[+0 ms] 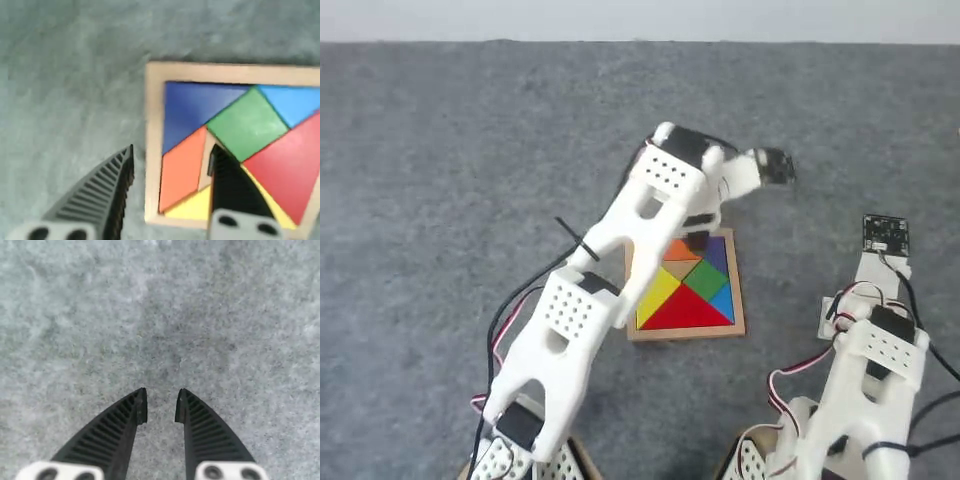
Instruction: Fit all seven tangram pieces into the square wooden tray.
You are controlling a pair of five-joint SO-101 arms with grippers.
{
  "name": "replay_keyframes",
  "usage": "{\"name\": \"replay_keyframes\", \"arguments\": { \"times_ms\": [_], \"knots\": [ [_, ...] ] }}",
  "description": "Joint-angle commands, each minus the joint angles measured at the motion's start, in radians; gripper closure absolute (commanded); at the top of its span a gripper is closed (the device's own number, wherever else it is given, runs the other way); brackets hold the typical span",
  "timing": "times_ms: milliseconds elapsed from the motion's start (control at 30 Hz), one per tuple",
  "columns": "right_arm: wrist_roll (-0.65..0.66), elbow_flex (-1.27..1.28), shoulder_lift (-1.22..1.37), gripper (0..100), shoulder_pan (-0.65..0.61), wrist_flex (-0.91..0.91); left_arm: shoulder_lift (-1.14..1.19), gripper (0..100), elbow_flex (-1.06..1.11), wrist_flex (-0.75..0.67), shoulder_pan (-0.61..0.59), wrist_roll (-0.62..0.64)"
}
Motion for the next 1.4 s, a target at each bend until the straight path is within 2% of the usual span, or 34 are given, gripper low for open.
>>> {"name": "replay_keyframes", "arguments": {
  "times_ms": [0, 100, 233, 400, 500, 600, 700, 867, 1033, 1267, 1367],
  "knots": [
    [0.017, -0.044, -0.028, 90.1, -0.010, 0.025, -0.175, 83, -0.051, 0.037, -0.040, 0.252],
    [0.017, -0.046, -0.051, 94.3, -0.012, 0.031, -0.298, 88, -0.033, 0.037, -0.068, 0.384],
    [0.014, -0.026, -0.165, 96.5, -0.021, 0.064, -0.494, 88, 0.065, 0.037, -0.074, 0.476],
    [0.015, 0.029, -0.404, 99.2, -0.119, 0.179, -0.772, 88, 0.318, 0.006, -0.078, 0.546],
    [0.026, 0.089, -0.573, 99.1, -0.154, 0.225, -0.948, 88, 0.536, -0.068, -0.110, 0.586],
    [0.078, 0.186, -0.725, 99.1, -0.209, 0.242, -1.143, 88, 0.811, -0.178, -0.157, 0.605],
    [0.077, 0.282, -0.871, 99.1, -0.265, 0.285, -1.355, 88, 1.109, -0.310, -0.207, 0.605],
    [0.064, 0.354, -1.116, 99.1, -0.274, 0.374, -1.663, 88, 1.529, -0.451, -0.310, 0.557],
    [-0.023, 0.385, -1.092, 99.1, -0.289, 0.369, -1.893, 88, 1.833, -0.548, -0.422, 0.554],
    [-0.049, 0.483, -1.116, 98.6, -0.487, 0.354, -2.180, 88, 2.181, -0.749, -0.592, 0.620],
    [-0.049, 0.483, -1.116, 98.6, -0.529, 0.351, -2.297, 88, 2.331, -0.806, -0.628, 0.620]
  ]
}}
